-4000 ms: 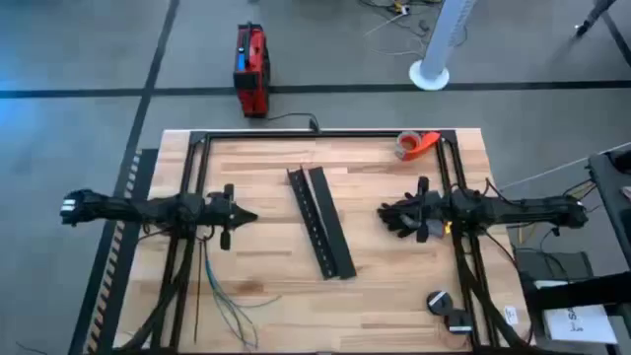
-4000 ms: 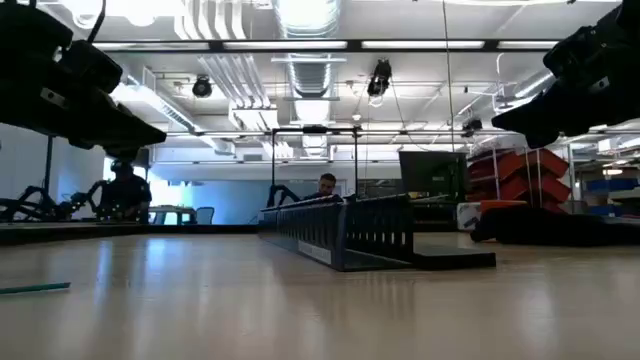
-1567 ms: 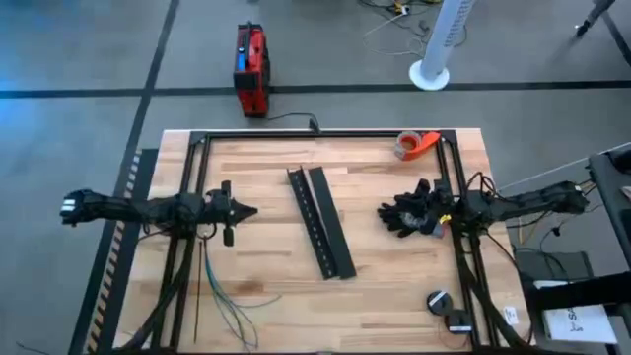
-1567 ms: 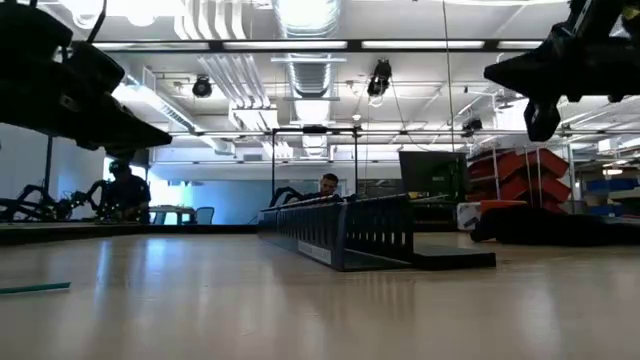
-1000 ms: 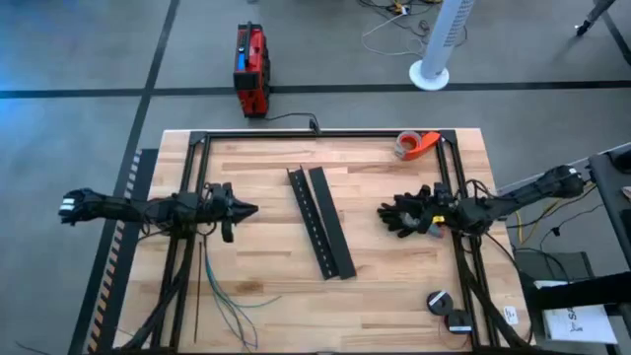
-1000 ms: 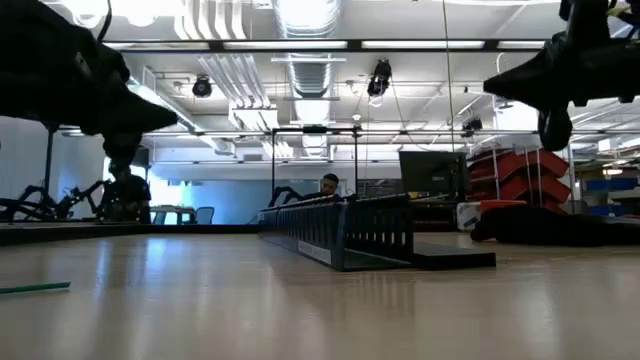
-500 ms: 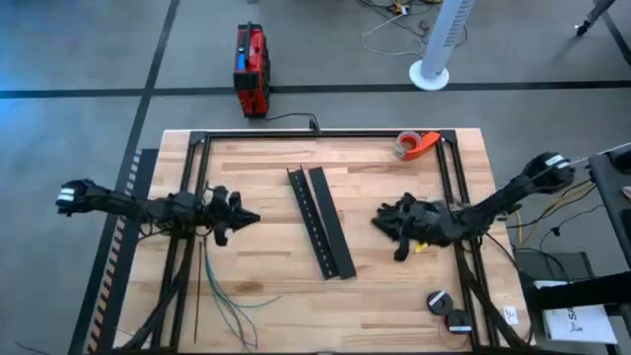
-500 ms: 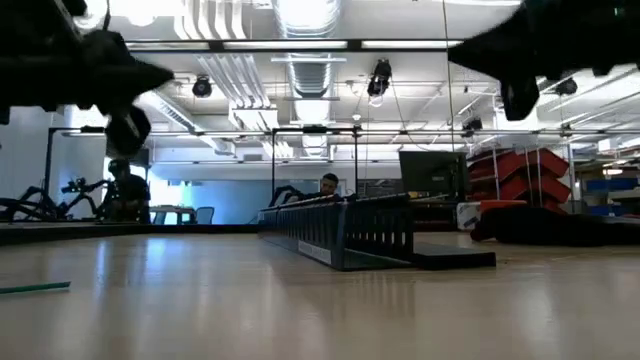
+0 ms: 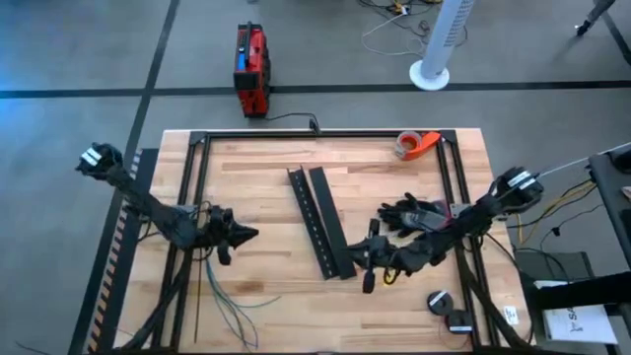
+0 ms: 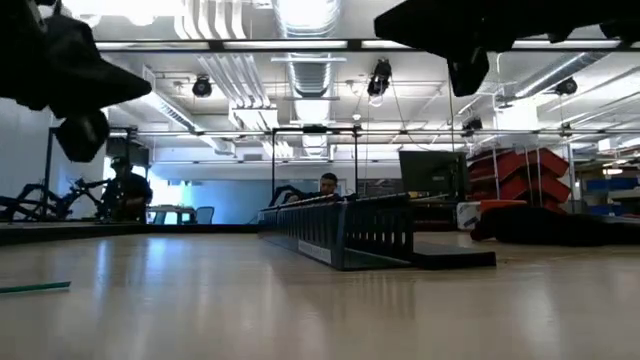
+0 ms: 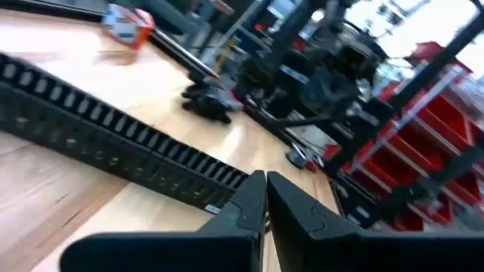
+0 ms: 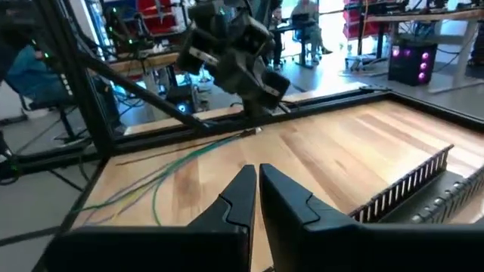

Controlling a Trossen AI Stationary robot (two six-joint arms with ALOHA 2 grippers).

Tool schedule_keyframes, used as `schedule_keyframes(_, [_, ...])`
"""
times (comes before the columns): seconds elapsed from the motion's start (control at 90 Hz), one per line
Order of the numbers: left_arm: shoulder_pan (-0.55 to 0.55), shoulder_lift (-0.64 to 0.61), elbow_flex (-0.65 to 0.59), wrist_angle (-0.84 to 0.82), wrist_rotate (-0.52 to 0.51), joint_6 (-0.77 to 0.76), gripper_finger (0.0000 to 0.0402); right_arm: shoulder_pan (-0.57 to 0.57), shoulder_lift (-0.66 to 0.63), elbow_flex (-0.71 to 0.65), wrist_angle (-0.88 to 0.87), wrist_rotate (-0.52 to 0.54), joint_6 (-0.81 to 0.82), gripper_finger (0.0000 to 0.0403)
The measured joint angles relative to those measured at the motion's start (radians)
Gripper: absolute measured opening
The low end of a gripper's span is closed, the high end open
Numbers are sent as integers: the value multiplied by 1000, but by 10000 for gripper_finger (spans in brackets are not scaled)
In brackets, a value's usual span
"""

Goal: Ziptie cables
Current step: Wrap the zip tie around the cable bundle

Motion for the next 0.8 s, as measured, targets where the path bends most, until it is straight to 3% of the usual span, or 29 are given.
schedule_keyframes(0.144, [7, 37, 215, -456, -27, -92, 0, -4, 20, 4, -22, 71, -74, 8])
schedule_keyframes(0.267, [12, 112, 423, -937, -28, -326, 0, -12, 34, 4, -34, 88, -131, 14])
schedule_keyframes(0.378, [12, 212, 565, -1249, 46, -581, 0, -14, 44, 3, -88, 81, -49, 39])
schedule_keyframes(0.567, [13, 403, 707, -1488, 338, -917, 0, -8, 50, 4, -140, 46, 55, 109])
schedule_keyframes(0.8, [53, 593, 733, -1741, 579, -1120, 0, -45, 96, 4, -138, 51, 148, 170])
